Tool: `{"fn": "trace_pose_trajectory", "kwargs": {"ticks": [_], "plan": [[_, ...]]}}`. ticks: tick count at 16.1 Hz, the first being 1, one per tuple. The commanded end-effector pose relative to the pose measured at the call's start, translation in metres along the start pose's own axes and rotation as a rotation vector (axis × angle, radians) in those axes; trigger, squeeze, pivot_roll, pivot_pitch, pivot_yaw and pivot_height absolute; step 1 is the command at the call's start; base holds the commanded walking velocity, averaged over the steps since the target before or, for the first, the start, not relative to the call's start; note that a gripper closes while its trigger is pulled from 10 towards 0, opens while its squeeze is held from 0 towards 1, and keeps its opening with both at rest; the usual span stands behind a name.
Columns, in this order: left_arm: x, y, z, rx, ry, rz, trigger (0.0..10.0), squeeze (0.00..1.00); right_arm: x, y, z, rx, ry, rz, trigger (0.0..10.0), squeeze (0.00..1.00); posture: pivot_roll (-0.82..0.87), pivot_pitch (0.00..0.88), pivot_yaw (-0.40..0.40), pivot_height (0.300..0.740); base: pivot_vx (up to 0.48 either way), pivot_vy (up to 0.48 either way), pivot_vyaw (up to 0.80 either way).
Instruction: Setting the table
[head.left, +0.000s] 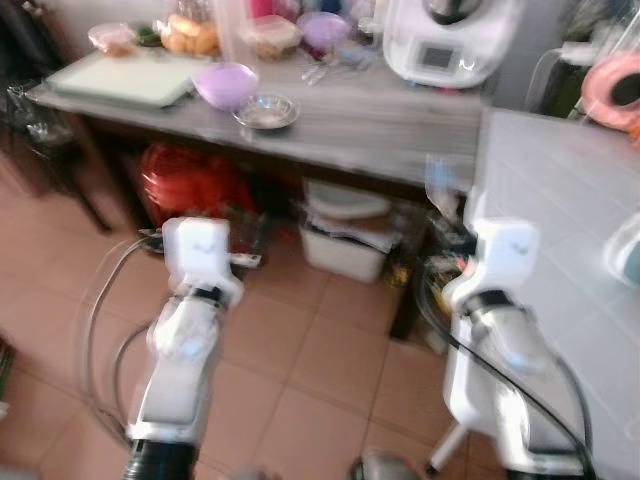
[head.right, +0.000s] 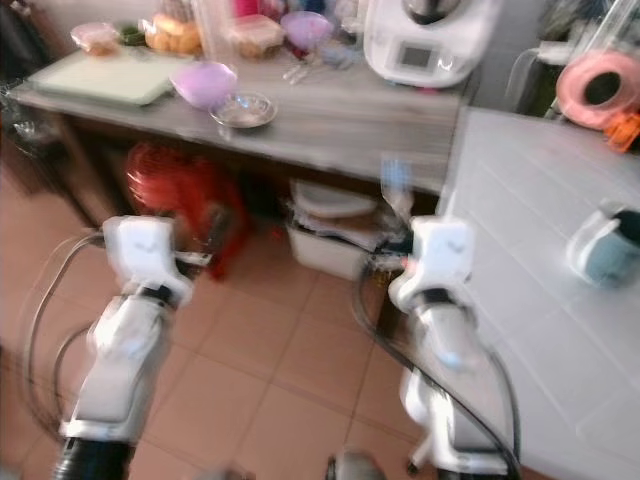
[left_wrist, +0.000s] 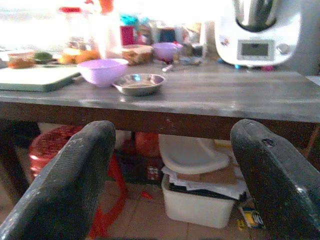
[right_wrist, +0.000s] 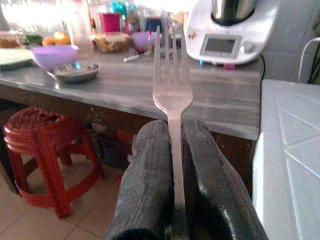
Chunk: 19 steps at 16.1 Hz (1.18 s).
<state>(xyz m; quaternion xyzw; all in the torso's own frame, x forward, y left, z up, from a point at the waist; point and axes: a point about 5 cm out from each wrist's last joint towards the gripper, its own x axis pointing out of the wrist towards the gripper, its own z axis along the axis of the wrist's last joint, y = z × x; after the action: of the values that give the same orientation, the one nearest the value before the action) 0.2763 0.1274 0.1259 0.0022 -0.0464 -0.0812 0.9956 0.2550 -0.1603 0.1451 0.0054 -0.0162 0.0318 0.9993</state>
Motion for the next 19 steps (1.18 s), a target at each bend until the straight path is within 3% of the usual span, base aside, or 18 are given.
{"fn": "trace_pose_trajectory", "kwargs": {"ticks": [1, 8, 16, 19], "plan": [[0.000, 0.009, 0.002, 0.036, -0.007, 0.015, 10.0, 0.00, 0.002, 0.007, 0.007, 0.012, -0.032, 0.022, 10.0, 0.00, -0.01, 0.000, 0.006, 0.740, 0.319, 0.356, 0.00], [0.002, 0.005, 0.003, 0.077, -0.019, -0.037, 10.0, 0.00, 0.004, 0.006, 0.006, 0.039, -0.031, -0.003, 10.0, 0.00, -0.01, 0.000, 0.010, 0.740, 0.282, 0.387, 0.00], [0.001, -0.002, 0.005, 0.064, -0.040, -0.078, 10.0, 0.00, 0.005, 0.003, 0.002, 0.061, -0.007, -0.046, 10.0, 0.00, -0.01, 0.000, 0.012, 0.740, 0.393, 0.245, 0.00], [0.000, -0.008, 0.006, 0.048, -0.046, -0.109, 10.0, 0.00, 0.005, 0.002, 0.001, 0.065, -0.001, -0.061, 10.0, 0.00, -0.01, 0.000, 0.012, 0.740, 0.469, 0.000, -0.70]]}}
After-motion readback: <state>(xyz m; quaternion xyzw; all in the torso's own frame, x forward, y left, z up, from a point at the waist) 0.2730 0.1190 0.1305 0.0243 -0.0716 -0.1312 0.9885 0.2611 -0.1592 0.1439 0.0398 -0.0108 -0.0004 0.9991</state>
